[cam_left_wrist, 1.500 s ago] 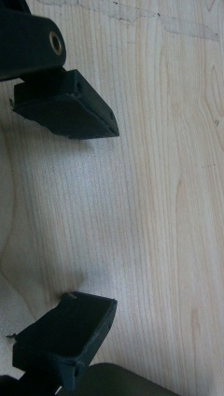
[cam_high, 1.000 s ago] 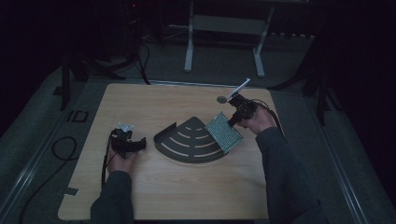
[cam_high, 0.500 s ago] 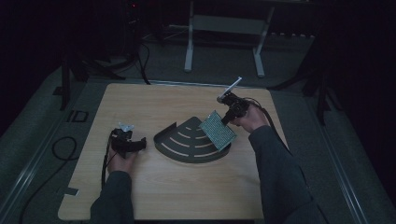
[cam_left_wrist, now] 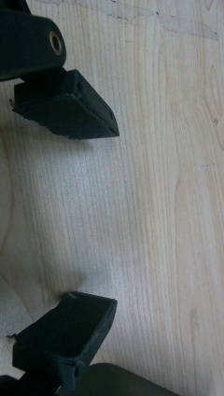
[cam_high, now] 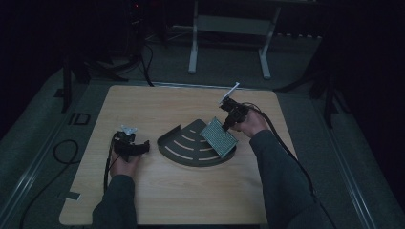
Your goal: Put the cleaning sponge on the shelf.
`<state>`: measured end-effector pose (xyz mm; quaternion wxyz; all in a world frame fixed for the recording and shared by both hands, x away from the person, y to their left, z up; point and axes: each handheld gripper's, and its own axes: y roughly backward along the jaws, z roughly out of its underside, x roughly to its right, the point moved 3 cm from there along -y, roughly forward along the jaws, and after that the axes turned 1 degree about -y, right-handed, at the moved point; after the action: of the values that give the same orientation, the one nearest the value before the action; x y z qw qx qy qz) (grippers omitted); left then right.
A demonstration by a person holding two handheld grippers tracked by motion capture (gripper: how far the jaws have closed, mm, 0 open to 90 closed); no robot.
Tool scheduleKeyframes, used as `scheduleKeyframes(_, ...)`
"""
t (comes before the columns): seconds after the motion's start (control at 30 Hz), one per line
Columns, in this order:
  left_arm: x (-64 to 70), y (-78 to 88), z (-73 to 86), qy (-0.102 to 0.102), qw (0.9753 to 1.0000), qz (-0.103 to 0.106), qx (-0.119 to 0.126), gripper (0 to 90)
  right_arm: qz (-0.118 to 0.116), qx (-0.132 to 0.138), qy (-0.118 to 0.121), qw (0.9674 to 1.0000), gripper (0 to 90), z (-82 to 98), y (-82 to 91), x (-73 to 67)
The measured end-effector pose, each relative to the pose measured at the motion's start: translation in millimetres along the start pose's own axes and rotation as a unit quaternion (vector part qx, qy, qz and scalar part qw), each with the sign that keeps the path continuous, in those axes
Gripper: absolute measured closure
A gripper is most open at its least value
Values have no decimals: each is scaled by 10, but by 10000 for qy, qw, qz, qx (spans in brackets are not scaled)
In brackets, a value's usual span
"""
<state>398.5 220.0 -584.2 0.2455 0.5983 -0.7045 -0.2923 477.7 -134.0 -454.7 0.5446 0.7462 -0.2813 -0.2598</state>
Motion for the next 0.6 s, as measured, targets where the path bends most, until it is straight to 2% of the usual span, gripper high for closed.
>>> scheduleKeyframes(0.6, 0, -1, 0, -1, 10000, 1, 1, 156, 83, -150, 107, 9998, 899, 22, -201, -79)
